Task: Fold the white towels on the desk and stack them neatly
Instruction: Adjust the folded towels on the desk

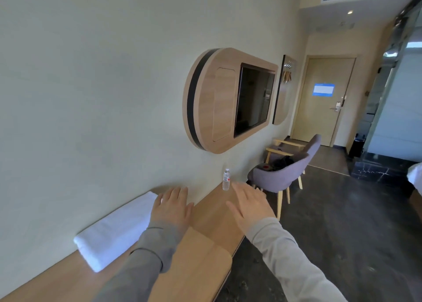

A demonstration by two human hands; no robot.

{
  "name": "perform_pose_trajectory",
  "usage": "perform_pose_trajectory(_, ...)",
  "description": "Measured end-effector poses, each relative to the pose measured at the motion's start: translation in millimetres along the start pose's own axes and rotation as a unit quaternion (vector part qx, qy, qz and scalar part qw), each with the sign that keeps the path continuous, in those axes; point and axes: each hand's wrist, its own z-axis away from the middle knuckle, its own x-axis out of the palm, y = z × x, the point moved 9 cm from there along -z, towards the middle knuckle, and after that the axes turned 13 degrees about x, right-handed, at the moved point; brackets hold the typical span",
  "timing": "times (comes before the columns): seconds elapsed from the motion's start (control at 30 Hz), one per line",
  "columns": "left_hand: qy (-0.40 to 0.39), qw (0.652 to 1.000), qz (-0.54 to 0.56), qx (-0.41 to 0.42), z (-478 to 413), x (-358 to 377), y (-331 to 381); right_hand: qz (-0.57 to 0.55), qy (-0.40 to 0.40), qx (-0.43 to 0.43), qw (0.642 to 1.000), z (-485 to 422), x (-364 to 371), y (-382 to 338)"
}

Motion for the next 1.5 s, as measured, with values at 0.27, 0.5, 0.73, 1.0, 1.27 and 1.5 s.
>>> perform_pose_trajectory(0.27,-0.038,0.991,-0.051,-0.121,14,20,-89,-0.050,-0.036,-0.095,0.994,-61,48,-62)
perform_pose_trajectory(0.5,-0.053,0.969,-0.066,-0.231,28,71,-171,-0.059,-0.086,-0.171,0.980,-107,133,-133)
perform_pose_trajectory(0.73,-0.063,0.964,-0.045,-0.254,-9,129,-210,-0.025,-0.128,-0.191,0.973,-169,200,-153)
perform_pose_trajectory(1.0,-0.086,0.937,-0.019,-0.337,10,170,-256,-0.029,-0.215,-0.215,0.952,-188,276,-192)
perform_pose_trajectory(1.27,-0.121,0.884,-0.024,-0.452,54,211,-281,-0.003,-0.306,-0.284,0.909,-200,364,-239)
perform_pose_trajectory(1.5,-0.006,0.743,0.166,-0.648,94,272,-269,-0.099,-0.426,-0.197,0.878,-209,438,-227)
